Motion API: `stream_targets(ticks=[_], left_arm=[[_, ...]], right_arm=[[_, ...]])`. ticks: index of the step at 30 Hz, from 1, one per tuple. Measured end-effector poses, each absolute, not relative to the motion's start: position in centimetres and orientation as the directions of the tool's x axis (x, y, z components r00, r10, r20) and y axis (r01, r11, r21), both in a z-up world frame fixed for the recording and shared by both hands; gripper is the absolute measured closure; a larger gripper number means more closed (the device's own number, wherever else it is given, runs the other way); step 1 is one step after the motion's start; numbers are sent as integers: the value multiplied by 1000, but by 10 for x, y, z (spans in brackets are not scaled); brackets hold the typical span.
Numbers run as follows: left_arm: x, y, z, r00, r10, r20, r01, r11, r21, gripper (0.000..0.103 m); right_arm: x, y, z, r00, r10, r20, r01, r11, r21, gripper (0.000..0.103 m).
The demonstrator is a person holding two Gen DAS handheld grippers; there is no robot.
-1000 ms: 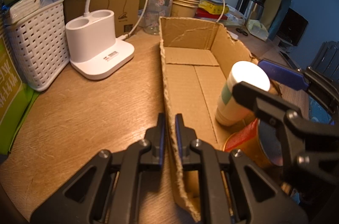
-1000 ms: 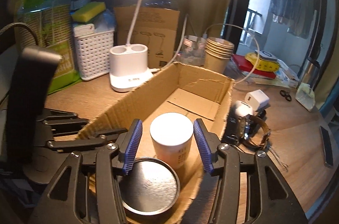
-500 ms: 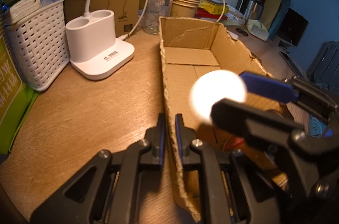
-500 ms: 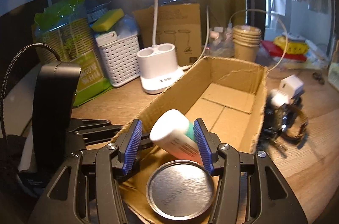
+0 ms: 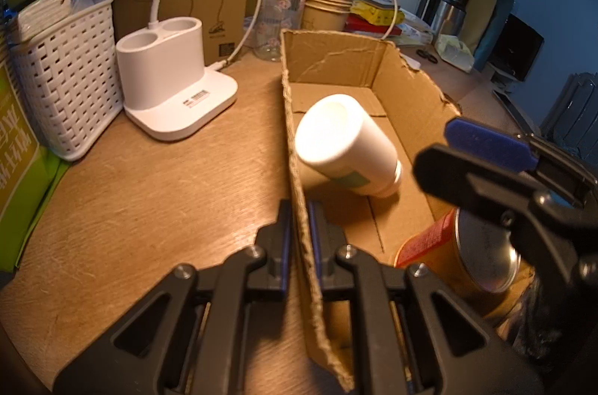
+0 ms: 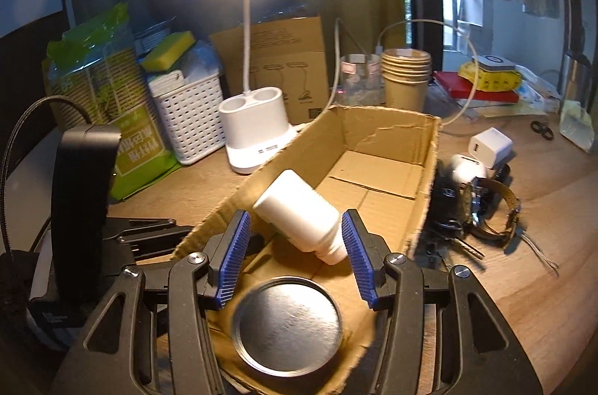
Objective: Organize rigid objects
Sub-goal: 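Lower the white bottle into the box beside the can and release, then move the right gripper back toward the watch and keys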
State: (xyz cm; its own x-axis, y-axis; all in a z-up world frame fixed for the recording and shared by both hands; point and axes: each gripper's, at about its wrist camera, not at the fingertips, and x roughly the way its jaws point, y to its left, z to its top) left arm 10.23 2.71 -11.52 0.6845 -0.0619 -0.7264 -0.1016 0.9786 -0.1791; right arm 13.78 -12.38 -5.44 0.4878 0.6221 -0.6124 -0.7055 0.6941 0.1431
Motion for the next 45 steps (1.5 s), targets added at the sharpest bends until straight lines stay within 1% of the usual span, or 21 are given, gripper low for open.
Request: stream_targets(ticks=[7,12,15,17,20,22,25,27,30,32,41,43,45], left_arm=[[102,27,-115,685,-61,-726,-101,979,-178,93],[103,27,-115,685,-61,-726,-101,979,-177,93],[103,27,-115,684,-61,-727,-101,979,-177,93],[103,27,-115,684,-53,-727,-108,979,-173,93],[103,27,-115,684,-49,-728,-111,979,-171,92],[103,28,-115,684,-50,-728,-111,979,-172,92],[104,25,-115,684,-50,-728,-109,979,-170,92],[103,25,-115,684,-50,-727,-108,980,-169,92],[104,25,-115,683,-45,-729,-112,980,-165,92],[104,25,-115,684,-47,-728,-111,979,-168,92],[104,24,-115,684,-47,-728,-109,980,-165,92],[104,24,-114,685,-47,-727,-105,981,-163,92],[104,22,-114,689,-48,-723,-98,983,-159,92]], right_arm=[[146,-137,-55,526,595,-607,-660,736,150,49],[145,-114,-55,548,565,-617,-681,730,63,49],[145,-96,-60,518,562,-645,-720,694,26,49],[149,-89,-63,535,521,-665,-709,705,-18,49],[157,-88,-64,545,482,-686,-683,730,-30,49],[161,-92,-61,567,461,-683,-659,751,-39,49],[165,-98,-53,572,475,-669,-654,757,-21,49],[167,-95,-48,585,461,-667,-654,755,-52,49],[175,-77,-56,562,416,-714,-686,717,-122,49],[177,-73,-57,583,393,-711,-680,716,-161,49],[179,-86,-62,556,385,-736,-690,707,-151,49],[182,-95,-67,552,379,-743,-674,728,-129,49],[180,-106,-66,546,413,-729,-668,740,-81,49]])
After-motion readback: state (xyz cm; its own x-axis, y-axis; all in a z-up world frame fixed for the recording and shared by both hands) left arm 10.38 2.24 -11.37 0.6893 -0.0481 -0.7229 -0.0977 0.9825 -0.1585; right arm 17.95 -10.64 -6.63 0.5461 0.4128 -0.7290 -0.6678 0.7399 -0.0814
